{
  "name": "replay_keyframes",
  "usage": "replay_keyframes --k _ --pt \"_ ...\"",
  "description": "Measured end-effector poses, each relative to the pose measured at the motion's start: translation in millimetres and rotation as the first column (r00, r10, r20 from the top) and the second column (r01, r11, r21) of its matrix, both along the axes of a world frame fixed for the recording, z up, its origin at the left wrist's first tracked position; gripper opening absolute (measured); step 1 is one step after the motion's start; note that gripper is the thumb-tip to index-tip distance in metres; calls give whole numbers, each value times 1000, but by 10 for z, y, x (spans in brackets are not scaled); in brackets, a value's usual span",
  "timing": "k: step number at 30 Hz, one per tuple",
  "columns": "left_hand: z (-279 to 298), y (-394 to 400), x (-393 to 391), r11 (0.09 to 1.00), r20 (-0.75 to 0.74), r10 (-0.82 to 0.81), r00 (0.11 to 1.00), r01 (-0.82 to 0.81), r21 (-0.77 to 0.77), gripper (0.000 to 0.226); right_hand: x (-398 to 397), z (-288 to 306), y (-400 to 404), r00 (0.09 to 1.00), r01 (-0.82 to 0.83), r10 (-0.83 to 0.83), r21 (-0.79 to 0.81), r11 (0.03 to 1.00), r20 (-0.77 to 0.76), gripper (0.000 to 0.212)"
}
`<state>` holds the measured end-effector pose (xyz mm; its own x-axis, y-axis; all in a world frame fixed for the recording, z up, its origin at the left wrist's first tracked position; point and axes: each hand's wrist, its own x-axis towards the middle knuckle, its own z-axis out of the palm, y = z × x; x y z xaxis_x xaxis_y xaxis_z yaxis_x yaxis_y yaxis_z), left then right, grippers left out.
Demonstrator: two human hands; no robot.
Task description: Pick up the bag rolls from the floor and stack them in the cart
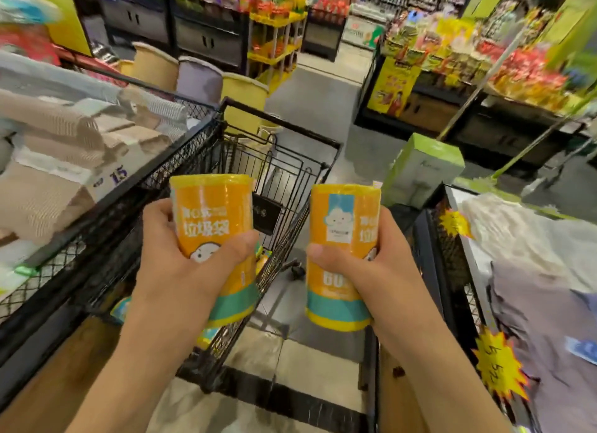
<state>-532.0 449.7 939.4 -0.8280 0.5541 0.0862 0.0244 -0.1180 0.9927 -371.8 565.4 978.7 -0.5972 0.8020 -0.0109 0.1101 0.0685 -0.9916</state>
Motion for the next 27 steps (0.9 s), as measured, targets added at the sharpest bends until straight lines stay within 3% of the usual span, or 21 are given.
replay_keyframes --k 3,7,9,12,14,22,27 --pt "-9 306 -256 999 17 46 999 -46 -7 65 -333 -17 404 998 -58 58 -10 998 17 73" --pt "-72 683 -547 988 49 154 987 -152 -41 69 -799 -83 963 989 -145 145 -30 989 10 61" --pt "-158 860 -700 974 77 221 972 -217 -60 60 -1059 -155 1252 976 -215 215 -47 976 13 63" --pt "-248 1128 -860 945 88 323 942 -317 -80 71 -1492 -299 1665 938 -339 342 -68 938 50 70" --pt "-284 1318 -951 913 92 403 910 -394 -104 62 -1790 -410 1946 903 -421 427 -93 902 56 61" --pt "-441 1828 -1214 721 192 693 695 -672 -169 72 -2731 -676 2683 704 -679 704 -203 706 97 56" --pt "-592 1816 -1308 590 210 807 552 -769 -245 59 -3194 -894 2656 559 -782 818 -239 575 137 52"
